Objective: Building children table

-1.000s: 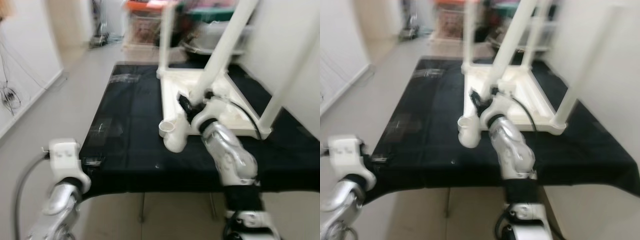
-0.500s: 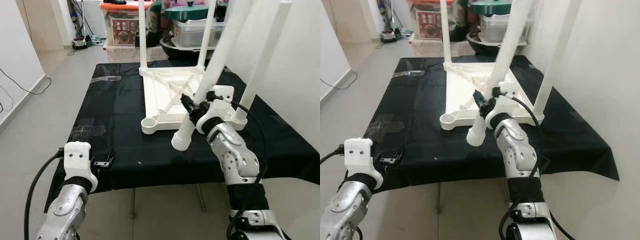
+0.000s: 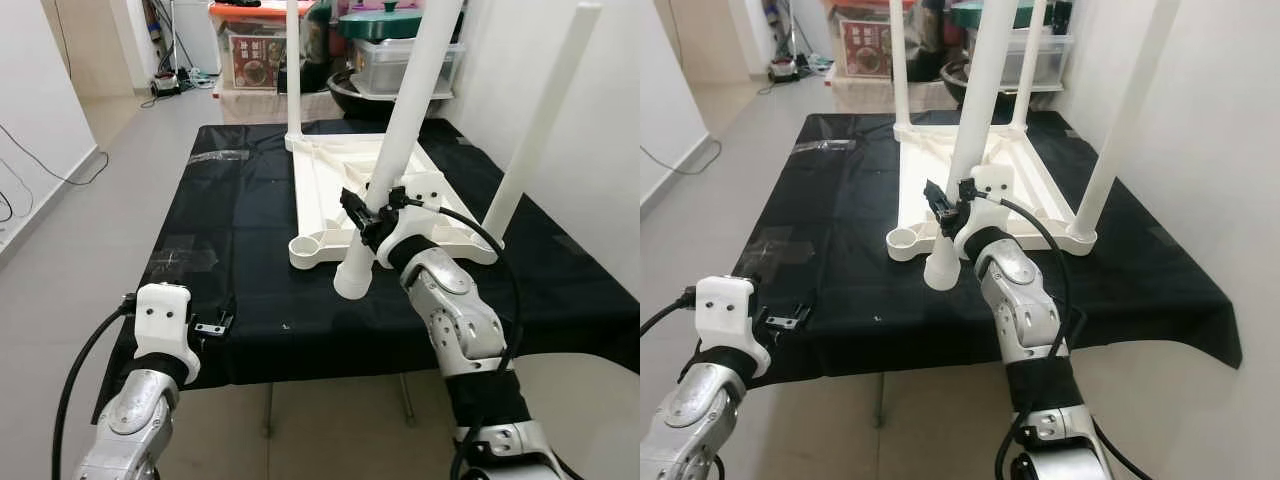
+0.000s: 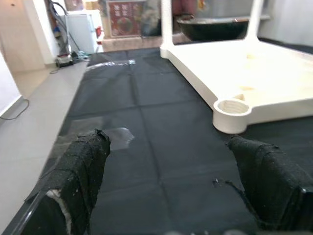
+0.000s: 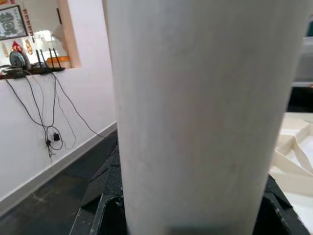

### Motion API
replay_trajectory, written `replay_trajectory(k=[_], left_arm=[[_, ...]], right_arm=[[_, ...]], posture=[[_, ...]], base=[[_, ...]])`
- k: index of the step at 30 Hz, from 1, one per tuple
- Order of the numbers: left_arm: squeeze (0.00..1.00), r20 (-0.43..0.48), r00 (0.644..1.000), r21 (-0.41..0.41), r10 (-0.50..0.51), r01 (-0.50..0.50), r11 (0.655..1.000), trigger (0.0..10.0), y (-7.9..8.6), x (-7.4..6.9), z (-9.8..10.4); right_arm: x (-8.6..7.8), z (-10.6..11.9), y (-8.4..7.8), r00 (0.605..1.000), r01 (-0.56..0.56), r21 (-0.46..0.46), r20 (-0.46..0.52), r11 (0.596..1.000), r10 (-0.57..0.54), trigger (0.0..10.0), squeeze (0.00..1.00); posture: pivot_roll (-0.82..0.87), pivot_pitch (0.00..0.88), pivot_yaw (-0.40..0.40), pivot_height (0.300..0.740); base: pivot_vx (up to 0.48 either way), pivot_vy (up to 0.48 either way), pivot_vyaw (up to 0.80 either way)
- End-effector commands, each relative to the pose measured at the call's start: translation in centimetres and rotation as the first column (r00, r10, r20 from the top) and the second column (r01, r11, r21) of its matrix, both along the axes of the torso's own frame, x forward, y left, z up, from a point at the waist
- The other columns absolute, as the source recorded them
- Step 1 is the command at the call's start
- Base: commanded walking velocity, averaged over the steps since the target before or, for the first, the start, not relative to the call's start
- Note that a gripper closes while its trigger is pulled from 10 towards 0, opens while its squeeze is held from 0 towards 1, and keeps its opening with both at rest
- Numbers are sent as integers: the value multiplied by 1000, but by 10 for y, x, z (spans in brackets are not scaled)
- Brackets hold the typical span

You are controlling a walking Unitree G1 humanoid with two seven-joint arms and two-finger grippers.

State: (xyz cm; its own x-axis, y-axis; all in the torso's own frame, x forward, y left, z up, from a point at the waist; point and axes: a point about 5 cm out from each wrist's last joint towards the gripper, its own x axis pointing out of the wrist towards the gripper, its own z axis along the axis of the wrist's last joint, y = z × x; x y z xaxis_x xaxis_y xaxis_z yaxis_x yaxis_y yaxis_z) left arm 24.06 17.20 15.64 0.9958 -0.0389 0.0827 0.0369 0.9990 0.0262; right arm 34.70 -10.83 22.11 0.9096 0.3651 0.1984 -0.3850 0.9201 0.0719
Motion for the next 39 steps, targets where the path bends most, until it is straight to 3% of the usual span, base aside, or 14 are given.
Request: replay_trajectory(k=[1,24,39], left_arm=[[0,7,1000,0,0,0,1000,10000,0,-1,-1],[0,8,1000,10,-11,11,1000,10000,-3,-1,-4],[0,-10,1000,-21,-16,16,1000,10000,-5,-1,-6]], right_arm=[[0,5,5,999,-16,-2,32,1000,16,10000,0],[3,1,7,999,-19,-8,34,1000,19,10000,0],[4,0,5,1000,-14,18,25,1000,14,10000,0]], posture=[[29,0,-52,740],[27,0,-57,740],[24,0,-55,740]], base=[[255,0,0],[259,0,0],[0,0,0]])
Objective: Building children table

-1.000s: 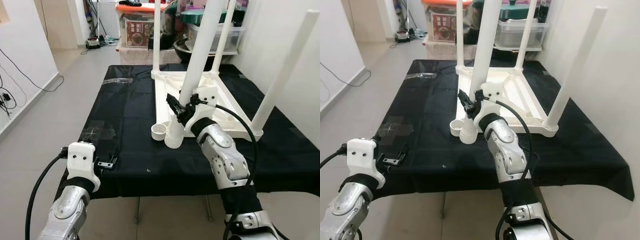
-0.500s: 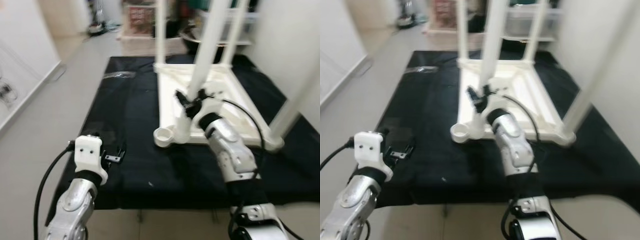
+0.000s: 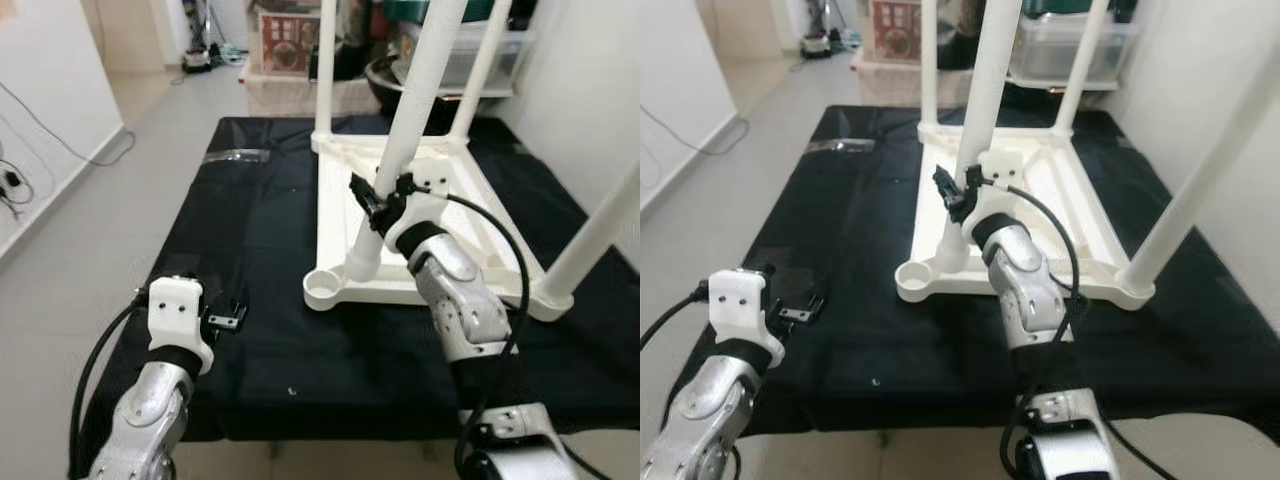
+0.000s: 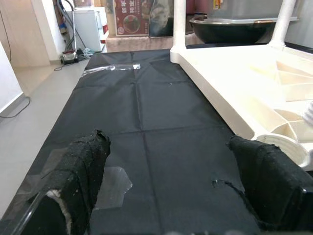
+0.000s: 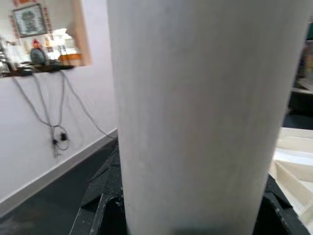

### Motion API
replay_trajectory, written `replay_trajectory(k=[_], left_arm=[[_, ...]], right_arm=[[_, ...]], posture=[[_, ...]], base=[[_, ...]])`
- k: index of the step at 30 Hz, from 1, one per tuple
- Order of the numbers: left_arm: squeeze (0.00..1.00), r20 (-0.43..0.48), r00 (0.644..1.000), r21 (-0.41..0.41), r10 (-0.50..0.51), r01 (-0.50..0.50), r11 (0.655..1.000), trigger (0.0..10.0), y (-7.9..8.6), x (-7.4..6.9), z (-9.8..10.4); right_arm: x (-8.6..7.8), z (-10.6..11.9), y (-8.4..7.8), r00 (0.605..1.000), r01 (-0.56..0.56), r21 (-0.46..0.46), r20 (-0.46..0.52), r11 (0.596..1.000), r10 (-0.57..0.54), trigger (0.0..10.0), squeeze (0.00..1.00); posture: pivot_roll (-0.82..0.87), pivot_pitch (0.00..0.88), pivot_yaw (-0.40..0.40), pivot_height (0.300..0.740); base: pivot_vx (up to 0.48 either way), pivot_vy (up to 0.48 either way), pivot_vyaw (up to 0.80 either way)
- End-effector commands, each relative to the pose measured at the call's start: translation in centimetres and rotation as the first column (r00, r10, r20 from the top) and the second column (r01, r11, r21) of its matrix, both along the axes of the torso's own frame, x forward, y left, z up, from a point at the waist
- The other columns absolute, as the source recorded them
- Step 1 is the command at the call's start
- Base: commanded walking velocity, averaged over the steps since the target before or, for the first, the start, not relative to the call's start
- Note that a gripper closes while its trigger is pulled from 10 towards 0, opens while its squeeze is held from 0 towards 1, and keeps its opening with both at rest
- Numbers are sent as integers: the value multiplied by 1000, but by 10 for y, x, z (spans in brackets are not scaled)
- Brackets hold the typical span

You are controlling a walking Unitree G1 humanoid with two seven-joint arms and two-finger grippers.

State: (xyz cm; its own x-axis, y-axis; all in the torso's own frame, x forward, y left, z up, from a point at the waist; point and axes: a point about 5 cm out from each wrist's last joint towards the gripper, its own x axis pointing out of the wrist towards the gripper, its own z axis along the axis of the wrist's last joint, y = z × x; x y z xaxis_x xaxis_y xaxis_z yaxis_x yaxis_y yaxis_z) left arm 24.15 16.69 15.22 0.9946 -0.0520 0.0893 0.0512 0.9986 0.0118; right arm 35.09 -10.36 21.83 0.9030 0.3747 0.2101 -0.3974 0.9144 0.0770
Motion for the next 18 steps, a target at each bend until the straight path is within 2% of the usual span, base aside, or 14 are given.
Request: replay_trajectory(k=[1,8,15,18], left_arm=[[0,-17,1000,-5,-4,4,1000,10000,1,-2,-2],[0,-23,1000,5,-18,18,1000,10000,0,-4,-4],[0,-12,1000,7,-26,26,1000,10000,0,-5,-3],[0,-7,1000,17,-27,27,999,10000,0,-6,-3]], right_arm=[[1,3,0,1000,0,15,13,1000,0,10000,0],[3,5,-2,1000,10,30,10,1000,-10,10000,0],[3,5,-2,1000,16,42,6,999,-16,10000,0],[3,6,-2,1000,17,35,13,999,-18,10000,0]], posture=[[24,0,-55,740],[25,0,-54,740],[26,0,-52,740],[29,0,-51,740]], base=[[0,0,0],[0,0,0],[0,480,-573],[0,0,0]])
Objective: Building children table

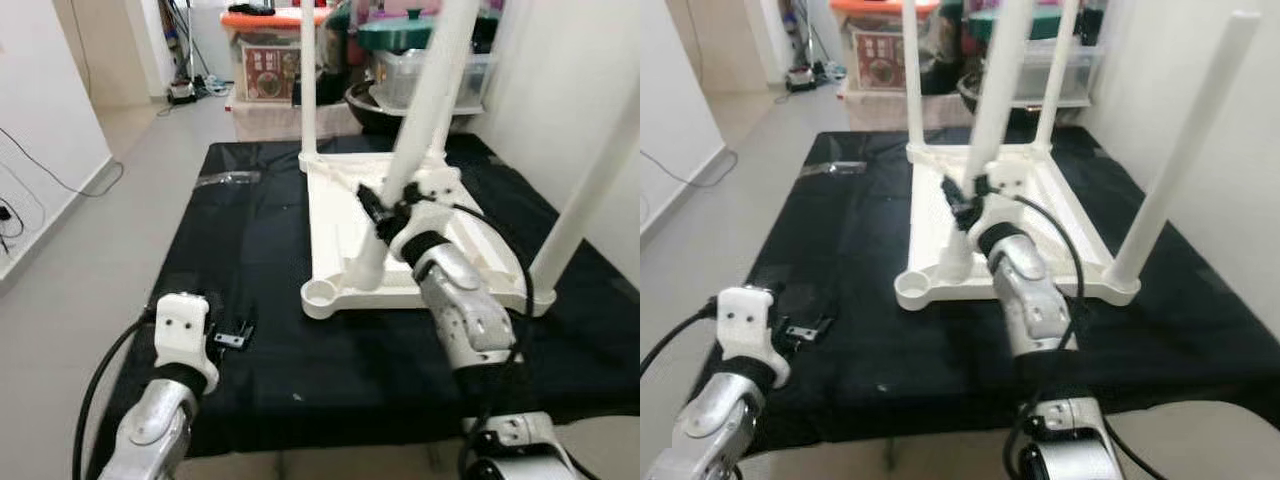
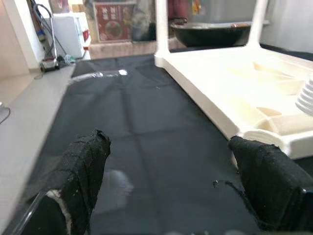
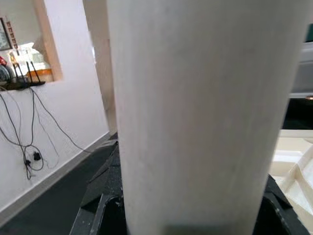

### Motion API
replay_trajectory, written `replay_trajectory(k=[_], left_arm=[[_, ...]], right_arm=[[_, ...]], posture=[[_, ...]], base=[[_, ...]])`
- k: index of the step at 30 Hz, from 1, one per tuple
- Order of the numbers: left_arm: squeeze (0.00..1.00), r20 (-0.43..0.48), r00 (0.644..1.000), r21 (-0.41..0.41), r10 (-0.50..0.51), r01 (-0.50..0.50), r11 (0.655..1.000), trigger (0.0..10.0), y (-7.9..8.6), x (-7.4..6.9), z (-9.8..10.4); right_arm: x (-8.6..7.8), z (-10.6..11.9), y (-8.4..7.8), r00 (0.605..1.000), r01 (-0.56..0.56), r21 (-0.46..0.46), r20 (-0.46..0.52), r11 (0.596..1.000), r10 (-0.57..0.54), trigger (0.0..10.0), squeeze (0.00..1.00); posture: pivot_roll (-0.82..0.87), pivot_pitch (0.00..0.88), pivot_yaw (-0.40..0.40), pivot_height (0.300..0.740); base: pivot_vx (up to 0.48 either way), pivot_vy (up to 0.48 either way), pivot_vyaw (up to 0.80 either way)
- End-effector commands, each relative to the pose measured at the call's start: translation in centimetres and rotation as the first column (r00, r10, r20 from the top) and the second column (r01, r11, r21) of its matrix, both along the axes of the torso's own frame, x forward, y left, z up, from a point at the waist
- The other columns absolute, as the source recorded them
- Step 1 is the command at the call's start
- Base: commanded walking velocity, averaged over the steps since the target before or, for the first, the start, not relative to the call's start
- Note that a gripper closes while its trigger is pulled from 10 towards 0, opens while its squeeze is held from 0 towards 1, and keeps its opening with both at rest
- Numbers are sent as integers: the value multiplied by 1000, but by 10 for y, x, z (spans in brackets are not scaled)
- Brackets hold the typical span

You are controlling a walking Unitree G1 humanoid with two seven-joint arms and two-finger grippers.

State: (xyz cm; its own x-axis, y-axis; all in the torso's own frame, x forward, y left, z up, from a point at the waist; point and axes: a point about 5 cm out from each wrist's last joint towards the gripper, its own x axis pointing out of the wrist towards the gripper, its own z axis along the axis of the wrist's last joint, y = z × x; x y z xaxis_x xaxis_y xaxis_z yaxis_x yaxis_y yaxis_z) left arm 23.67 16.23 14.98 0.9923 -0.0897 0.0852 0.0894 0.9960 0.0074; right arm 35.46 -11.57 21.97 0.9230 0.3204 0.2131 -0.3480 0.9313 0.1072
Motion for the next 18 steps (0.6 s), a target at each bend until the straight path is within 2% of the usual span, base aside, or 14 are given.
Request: replay_trajectory(k=[1,12,15,18], left_arm=[[0,-5,1000,17,13,-13,1000,10000,5,-1,-2],[0,-33,999,10,17,-16,1000,10000,7,-1,-6],[0,-32,999,10,14,-14,1000,10000,7,-1,-6],[0,-6,1000,12,8,-8,1000,10000,6,-2,-4]], right_arm=[[0,4,9,999,-37,-4,24,999,37,10000,0],[3,4,8,999,-42,-20,25,999,42,10000,0],[3,3,9,999,-46,-13,18,999,46,10000,0],[3,1,11,999,-46,-6,2,999,46,10000,0]], posture=[[29,0,-51,740],[36,0,-58,740],[38,0,-58,740],[35,0,-52,740]], base=[[0,0,0],[0,0,0],[0,480,0],[0,0,-800]])
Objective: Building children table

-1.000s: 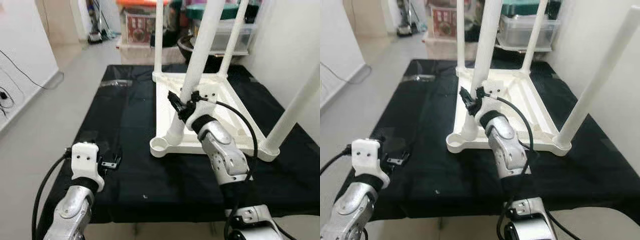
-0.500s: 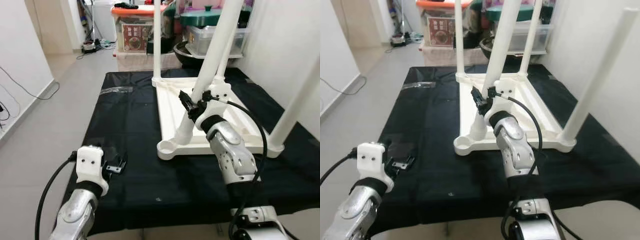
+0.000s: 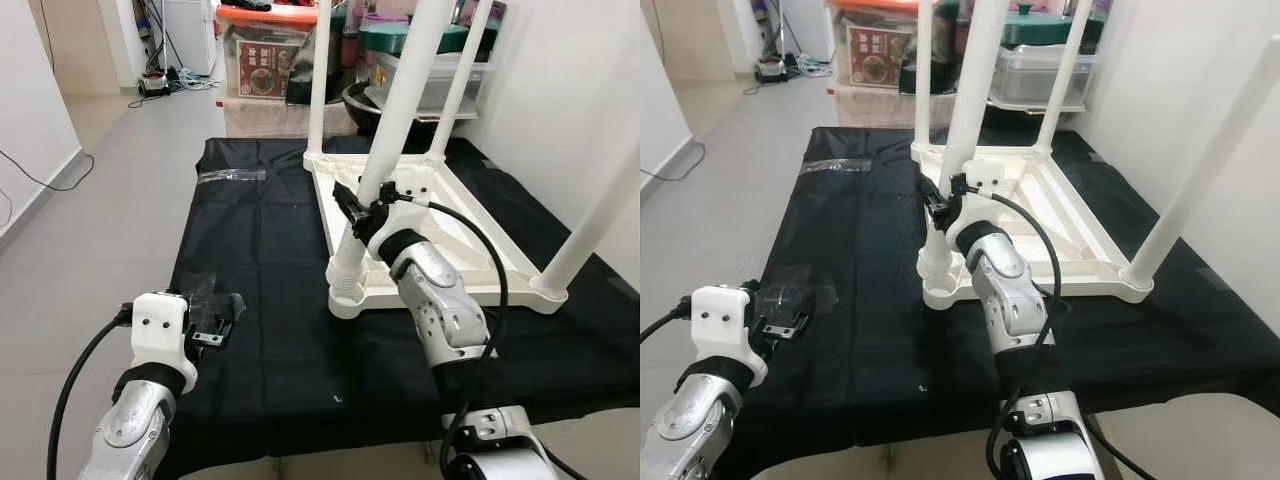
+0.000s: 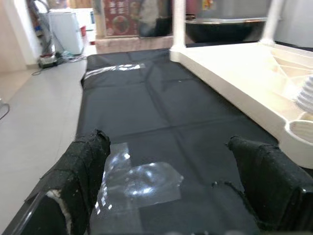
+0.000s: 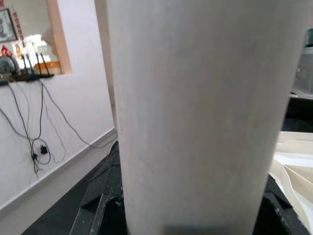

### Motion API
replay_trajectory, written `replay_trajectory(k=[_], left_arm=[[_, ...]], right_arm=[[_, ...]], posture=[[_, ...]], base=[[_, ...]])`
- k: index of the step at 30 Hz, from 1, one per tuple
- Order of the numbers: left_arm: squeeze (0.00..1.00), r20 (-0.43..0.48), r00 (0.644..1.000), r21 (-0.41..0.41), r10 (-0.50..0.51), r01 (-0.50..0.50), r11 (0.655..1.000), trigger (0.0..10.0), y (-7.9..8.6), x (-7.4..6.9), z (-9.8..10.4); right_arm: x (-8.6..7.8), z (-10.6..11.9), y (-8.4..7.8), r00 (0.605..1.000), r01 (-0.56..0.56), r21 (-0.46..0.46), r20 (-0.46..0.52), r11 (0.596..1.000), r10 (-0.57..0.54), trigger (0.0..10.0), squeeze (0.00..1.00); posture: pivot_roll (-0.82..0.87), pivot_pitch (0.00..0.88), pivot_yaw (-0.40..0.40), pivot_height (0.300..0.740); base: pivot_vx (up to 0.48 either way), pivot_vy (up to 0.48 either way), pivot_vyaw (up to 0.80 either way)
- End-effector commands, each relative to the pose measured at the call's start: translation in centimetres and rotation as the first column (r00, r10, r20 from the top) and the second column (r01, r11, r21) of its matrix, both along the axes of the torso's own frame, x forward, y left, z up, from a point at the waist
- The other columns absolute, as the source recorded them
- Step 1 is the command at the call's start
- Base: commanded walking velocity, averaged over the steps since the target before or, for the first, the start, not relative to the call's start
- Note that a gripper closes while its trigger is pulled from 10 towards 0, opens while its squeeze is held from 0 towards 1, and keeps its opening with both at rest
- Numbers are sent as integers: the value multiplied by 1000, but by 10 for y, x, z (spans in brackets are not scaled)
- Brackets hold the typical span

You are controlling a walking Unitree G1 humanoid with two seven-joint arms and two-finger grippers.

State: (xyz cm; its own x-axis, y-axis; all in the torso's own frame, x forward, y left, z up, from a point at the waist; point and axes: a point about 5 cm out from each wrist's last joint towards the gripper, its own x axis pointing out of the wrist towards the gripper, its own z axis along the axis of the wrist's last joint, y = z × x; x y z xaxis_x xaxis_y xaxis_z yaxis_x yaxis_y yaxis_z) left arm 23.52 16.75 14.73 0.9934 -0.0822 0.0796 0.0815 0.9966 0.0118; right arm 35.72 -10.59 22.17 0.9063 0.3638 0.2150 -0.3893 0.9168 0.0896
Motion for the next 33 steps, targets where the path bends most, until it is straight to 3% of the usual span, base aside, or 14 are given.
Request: replay_trajectory(k=[1,4,15,33], left_arm=[[0,1,1000,12,0,0,1000,10000,1,-1,-1],[0,1,1000,16,0,0,1000,10000,1,-1,-1],[0,8,1000,15,2,-2,1000,10000,2,1,0],[0,25,1000,-54,5,-3,999,10000,2,2,5]], right_arm=[[0,-1,1,1000,-2,10,-6,1000,2,10000,0],[0,-1,1,1000,-1,10,-5,1000,1,10000,0],[0,-1,1,1000,7,-5,7,1000,-7,10000,0],[2,-2,1,1000,11,-6,-7,1000,-11,10000,0]], posture=[[35,0,-51,740],[35,0,-51,740],[36,0,-48,740],[34,0,-43,740]], base=[[0,0,-800],[0,0,-800],[0,0,0],[311,0,-44]])
